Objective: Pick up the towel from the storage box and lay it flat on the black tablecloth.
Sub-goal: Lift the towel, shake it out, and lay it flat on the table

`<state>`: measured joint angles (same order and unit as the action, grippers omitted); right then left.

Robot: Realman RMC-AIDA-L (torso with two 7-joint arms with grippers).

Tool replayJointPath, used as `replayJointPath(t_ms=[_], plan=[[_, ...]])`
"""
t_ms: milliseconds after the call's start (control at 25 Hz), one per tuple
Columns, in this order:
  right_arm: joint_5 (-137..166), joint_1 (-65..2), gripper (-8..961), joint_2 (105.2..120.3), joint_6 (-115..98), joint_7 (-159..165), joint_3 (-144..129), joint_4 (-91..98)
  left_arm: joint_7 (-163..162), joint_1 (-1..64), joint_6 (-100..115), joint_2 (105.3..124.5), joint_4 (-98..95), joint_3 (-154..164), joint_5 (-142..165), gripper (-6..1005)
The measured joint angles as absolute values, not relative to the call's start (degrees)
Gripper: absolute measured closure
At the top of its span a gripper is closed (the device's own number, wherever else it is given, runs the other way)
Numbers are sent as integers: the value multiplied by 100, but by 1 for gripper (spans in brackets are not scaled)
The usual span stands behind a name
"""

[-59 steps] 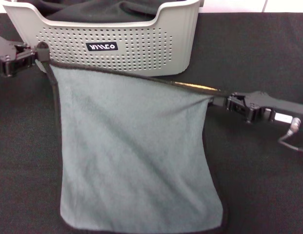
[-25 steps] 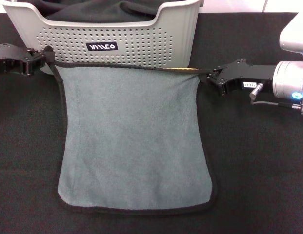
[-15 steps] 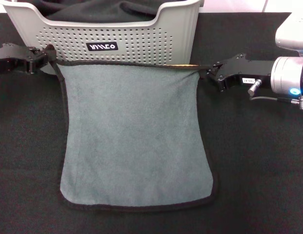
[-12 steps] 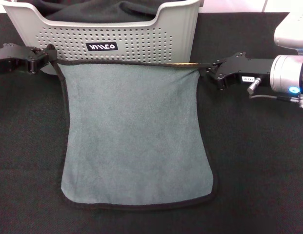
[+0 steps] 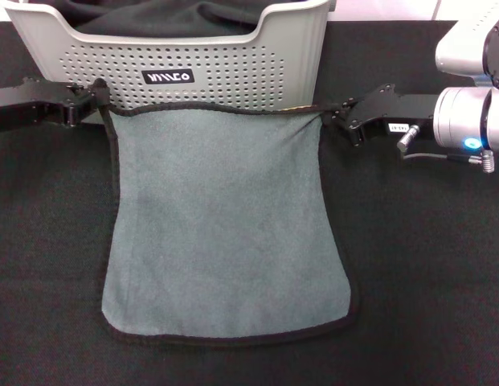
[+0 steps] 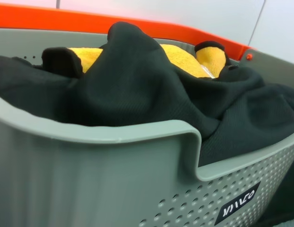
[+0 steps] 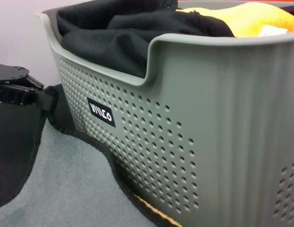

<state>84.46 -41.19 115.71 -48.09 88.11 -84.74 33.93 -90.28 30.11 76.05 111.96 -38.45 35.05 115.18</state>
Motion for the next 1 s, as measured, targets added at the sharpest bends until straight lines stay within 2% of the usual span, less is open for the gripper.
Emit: replayJointPath(t_ms=[760, 880, 1000], plan=[[8442, -4095, 894, 11584, -4760, 8780, -8482, 3439, -9017, 2990, 7303, 11216, -3841, 3498, 11501, 968], [8431, -4056, 883, 11586, -4829, 8781, -8482, 3460, -9017, 2970, 7324, 11203, -3841, 3529, 11535, 934], [8413, -3987, 782, 11592, -4811, 8800, -8463, 3466, -9032, 2961, 7359, 11186, -3841, 3538, 11563, 893]])
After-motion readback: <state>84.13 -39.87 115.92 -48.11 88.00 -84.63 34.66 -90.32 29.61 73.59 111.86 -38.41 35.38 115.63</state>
